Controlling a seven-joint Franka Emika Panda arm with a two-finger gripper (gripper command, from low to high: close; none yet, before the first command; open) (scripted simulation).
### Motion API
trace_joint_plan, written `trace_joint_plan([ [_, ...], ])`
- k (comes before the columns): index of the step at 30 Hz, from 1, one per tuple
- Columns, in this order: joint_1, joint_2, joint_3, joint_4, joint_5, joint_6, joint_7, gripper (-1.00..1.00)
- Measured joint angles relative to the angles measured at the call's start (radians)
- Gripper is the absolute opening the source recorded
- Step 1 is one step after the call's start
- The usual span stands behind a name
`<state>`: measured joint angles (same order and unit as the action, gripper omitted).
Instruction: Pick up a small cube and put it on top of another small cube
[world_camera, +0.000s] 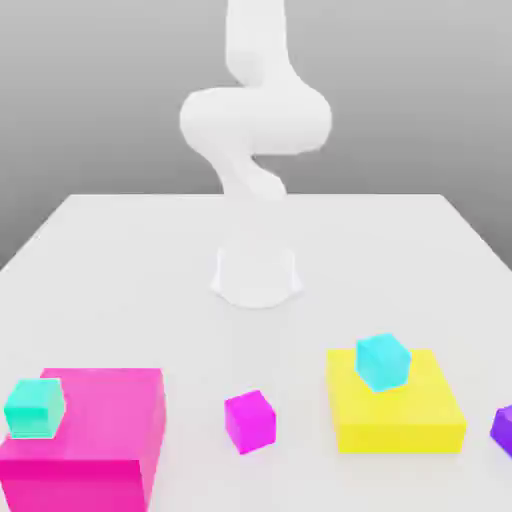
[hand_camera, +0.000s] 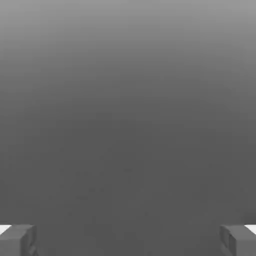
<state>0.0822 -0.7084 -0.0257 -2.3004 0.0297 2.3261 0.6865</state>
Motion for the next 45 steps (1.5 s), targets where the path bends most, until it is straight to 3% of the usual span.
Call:
trace_joint_plan([
  [9,0.263,0.335,-0.055,-0.001,0.117,0.092,-0.419,0.00],
  [18,0.424,0.660,0.011,-0.002,0.180,0.187,-0.793,0.00],
  [23,0.499,0.832,0.047,-0.007,0.130,0.249,-0.942,0.00],
  [29,0.579,1.029,0.072,-0.012,-0.032,0.325,-1.044,0.00],
  [33,0.607,1.173,0.057,0.012,-0.067,0.427,-1.051,0.00],
  [34,0.608,1.204,0.055,0.019,-0.069,0.452,-1.050,-1.00],
  [41,0.609,1.209,0.055,0.020,-0.071,0.453,-1.050,-1.00],
  [45,0.603,1.085,0.062,-0.007,-0.061,0.356,-1.058,-1.00],
])
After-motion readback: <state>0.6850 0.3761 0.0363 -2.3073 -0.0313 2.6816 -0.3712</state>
